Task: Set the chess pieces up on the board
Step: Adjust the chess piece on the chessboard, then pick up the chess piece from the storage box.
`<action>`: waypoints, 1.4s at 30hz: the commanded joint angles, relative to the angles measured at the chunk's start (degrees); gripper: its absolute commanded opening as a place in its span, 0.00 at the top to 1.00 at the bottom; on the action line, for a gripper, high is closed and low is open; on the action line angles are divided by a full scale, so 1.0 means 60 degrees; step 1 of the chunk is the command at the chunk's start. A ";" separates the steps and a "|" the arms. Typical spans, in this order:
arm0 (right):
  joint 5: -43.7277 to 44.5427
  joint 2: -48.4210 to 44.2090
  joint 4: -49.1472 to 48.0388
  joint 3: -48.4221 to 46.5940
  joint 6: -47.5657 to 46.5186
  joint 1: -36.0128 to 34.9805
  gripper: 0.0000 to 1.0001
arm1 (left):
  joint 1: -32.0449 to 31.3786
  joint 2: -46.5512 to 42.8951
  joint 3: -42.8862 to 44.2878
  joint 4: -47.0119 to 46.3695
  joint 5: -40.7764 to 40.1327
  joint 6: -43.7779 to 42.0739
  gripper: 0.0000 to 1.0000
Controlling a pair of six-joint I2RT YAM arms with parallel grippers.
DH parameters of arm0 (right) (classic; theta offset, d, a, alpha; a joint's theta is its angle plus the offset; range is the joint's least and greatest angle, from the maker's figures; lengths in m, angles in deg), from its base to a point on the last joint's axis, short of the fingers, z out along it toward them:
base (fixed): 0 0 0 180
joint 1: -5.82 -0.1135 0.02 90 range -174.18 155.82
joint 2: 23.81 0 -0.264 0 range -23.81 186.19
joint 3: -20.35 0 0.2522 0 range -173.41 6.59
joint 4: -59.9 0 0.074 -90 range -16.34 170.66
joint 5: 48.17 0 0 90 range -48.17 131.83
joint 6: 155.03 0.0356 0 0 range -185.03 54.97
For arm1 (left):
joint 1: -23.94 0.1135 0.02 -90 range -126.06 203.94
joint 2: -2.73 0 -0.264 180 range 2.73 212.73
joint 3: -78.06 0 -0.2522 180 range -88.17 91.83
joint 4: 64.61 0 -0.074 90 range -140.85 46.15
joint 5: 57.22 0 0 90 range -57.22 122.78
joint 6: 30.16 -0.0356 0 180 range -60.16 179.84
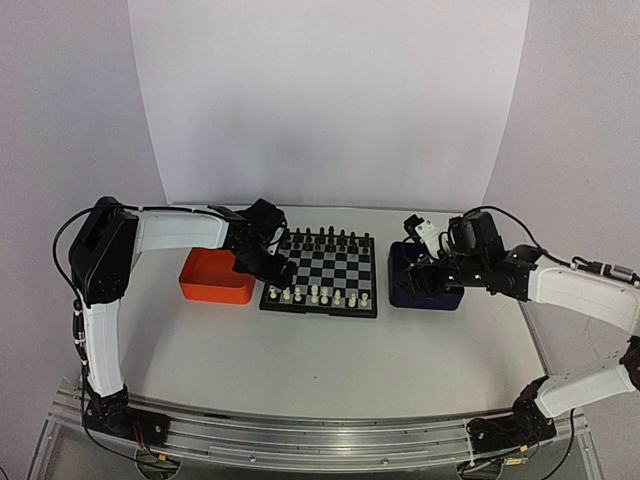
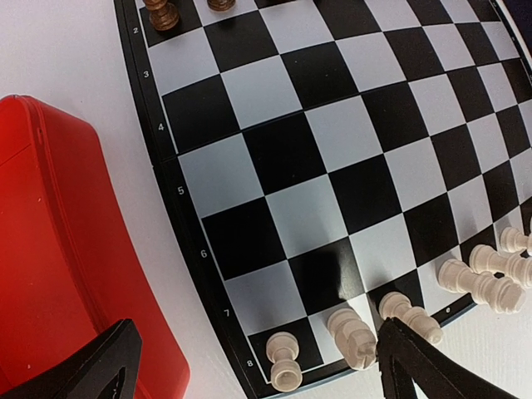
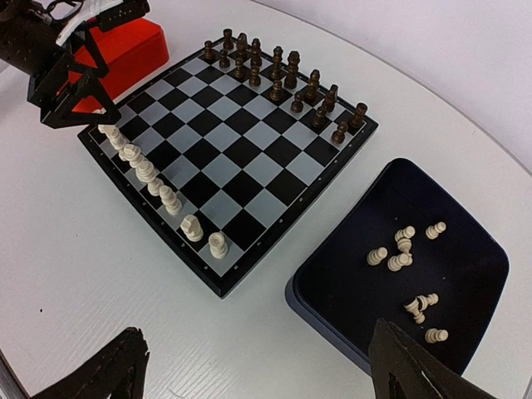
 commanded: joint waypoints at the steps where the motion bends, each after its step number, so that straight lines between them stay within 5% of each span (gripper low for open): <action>1: -0.0065 -0.0246 0.0034 0.0078 0.0120 -0.0033 0.10 | 0.0052 -0.0485 0.0085 -0.0296 0.0295 0.0107 0.00; 5: -0.0059 -0.0262 0.0024 0.0028 0.0231 -0.0032 0.10 | 0.0048 -0.0975 0.0326 -0.0545 0.0353 0.0243 0.00; 11: 0.0933 -0.0117 0.0044 -0.0230 0.0717 -0.0027 0.09 | 0.0057 -0.2136 0.0749 -0.0896 -0.1638 0.1355 0.00; 18: 0.2864 0.0809 0.0302 -0.1002 0.1317 0.0054 0.05 | 0.0238 -0.4470 -0.1445 -0.3161 -0.2888 0.2132 0.00; 26: 0.1817 0.2792 0.2112 -0.3099 0.3287 0.1501 0.06 | 0.0305 -0.6765 -0.4344 -0.5932 -0.2731 0.1571 0.00; 33: 0.1238 0.4506 0.2850 -0.4401 0.4285 0.2500 0.07 | 0.0431 -0.6308 -0.3810 -0.5562 -0.2818 0.1152 0.00; 42: 0.1408 0.6682 0.2913 -0.6107 0.4617 0.2917 0.21 | 0.0593 -0.5305 -0.3113 -0.5603 -0.1694 0.1213 0.00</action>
